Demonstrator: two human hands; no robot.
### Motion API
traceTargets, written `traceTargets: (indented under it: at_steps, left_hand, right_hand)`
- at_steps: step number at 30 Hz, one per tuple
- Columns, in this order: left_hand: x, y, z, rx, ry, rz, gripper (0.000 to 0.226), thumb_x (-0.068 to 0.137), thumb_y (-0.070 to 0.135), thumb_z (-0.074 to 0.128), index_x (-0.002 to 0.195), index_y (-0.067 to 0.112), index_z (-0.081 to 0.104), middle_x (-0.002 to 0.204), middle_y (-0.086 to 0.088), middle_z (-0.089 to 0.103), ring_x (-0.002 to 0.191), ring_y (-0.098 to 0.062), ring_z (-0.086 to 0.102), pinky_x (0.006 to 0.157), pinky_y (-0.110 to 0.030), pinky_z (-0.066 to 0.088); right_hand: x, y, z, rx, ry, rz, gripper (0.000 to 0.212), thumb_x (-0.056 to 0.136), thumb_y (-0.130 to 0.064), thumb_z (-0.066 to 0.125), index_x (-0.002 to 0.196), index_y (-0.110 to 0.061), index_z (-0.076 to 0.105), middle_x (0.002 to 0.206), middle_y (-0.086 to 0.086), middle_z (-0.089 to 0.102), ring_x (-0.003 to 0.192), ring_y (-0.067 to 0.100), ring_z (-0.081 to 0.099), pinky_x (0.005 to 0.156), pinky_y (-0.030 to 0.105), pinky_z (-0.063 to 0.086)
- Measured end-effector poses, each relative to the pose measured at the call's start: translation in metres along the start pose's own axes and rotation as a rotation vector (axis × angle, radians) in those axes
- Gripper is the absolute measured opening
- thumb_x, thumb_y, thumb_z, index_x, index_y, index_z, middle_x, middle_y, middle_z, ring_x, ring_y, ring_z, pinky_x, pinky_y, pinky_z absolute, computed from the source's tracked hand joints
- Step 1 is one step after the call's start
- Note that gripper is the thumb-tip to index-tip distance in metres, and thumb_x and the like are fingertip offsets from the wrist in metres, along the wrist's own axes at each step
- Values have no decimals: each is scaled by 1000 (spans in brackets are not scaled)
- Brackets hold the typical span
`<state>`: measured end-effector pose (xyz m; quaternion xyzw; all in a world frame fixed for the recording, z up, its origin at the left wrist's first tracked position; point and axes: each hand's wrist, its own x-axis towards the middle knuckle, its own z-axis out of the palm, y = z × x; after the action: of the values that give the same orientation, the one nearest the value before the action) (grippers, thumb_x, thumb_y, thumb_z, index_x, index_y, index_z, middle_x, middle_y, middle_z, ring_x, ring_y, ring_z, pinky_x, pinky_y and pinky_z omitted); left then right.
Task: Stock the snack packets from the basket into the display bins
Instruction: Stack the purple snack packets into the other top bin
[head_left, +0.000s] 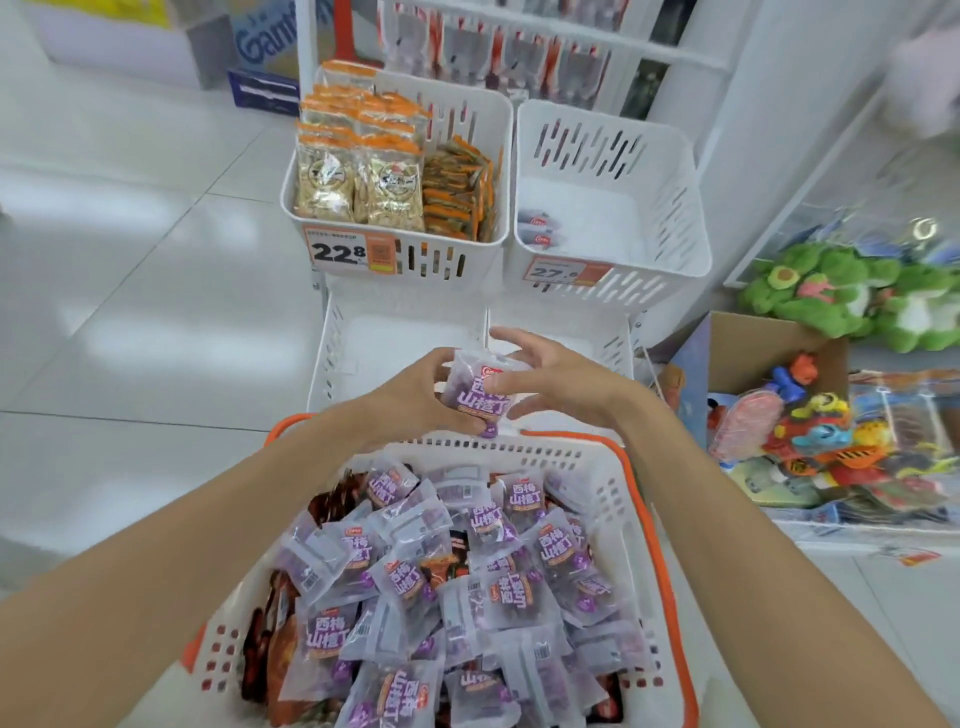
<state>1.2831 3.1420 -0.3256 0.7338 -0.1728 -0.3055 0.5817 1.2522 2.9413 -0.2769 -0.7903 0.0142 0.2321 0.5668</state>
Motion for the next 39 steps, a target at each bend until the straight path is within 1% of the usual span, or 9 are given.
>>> traceTargets:
  at_steps: [4, 8, 11, 18, 22, 26, 30, 34, 39]
  left_hand:
    - [38, 65, -10, 129, 13, 140, 92, 64, 7, 91, 138, 25, 39, 124, 0, 57, 96, -14, 69, 77, -20, 56]
    - [83, 128, -25, 356, 118, 324, 102, 66, 20, 91, 148, 22, 30, 122, 17, 49, 110, -6, 54, 79, 0, 42]
    - [125, 150, -43, 645, 249, 387, 106, 67, 45, 87, 150, 16, 28, 149, -2, 40, 137, -21, 38, 111, -28, 34]
    - [191, 138, -56, 928, 344, 319, 109, 71, 67, 72, 151, 17, 19, 150, -4, 32, 137, -25, 31, 111, -37, 29]
    - [208, 127, -64, 1040, 359, 253, 130, 62, 82, 63, 157, 18, 0, 163, 1, 6, 149, -22, 8, 119, -44, 12]
    - [215, 115, -69, 949, 346, 259, 133, 60, 83, 63, 157, 21, -4, 165, 5, -1, 151, -17, 1, 120, -45, 6]
    - [218, 112, -68, 920, 353, 279, 133, 60, 83, 64, 157, 22, -4, 165, 7, -2, 151, -15, 0, 120, -44, 5]
    - [217, 111, -68, 916, 369, 294, 130, 62, 81, 65, 157, 21, -2, 165, 6, -1, 151, -15, 1, 120, -44, 7]
    - [213, 115, -66, 912, 377, 302, 125, 66, 79, 64, 157, 21, 0, 165, 5, 3, 151, -16, 3, 120, -41, 8]
  right_hand:
    - [-2, -45, -46, -95, -2, -62, 51, 80, -5, 78, 125, -13, 55, 110, 12, 68, 94, 20, 69, 86, 38, 58]
    - [8, -79, -103, -78, 269, -195, 68, 65, -12, 90, 123, -14, 54, 119, 18, 64, 99, 31, 69, 87, 48, 58]
    - [29, -89, -146, -180, 552, -249, 73, 60, -24, 93, 123, -19, 55, 123, 9, 63, 103, 27, 67, 89, 43, 58]
    - [119, -87, -201, -320, 882, -290, 65, 73, -22, 86, 129, -12, 53, 127, 4, 56, 111, 20, 54, 85, 23, 39]
    - [167, -74, -194, -419, 822, -332, 62, 80, -24, 81, 133, -15, 50, 128, 2, 49, 109, 12, 51, 84, 14, 37]
    - [188, -54, -187, -352, 431, -184, 62, 91, -28, 67, 146, -21, 40, 148, -2, 42, 123, 11, 46, 94, 22, 38]
    - [185, -47, -200, -282, 446, -227, 44, 98, -33, 58, 140, -26, 50, 147, -5, 45, 126, 7, 44, 107, 27, 37]
    - [193, -45, -194, -340, 375, -244, 48, 96, -17, 60, 142, -25, 49, 146, -5, 45, 123, 6, 43, 98, 19, 34]
    - [186, -44, -195, -341, 438, -203, 53, 95, -27, 63, 144, -30, 44, 155, -2, 34, 140, 20, 36, 110, 31, 32]
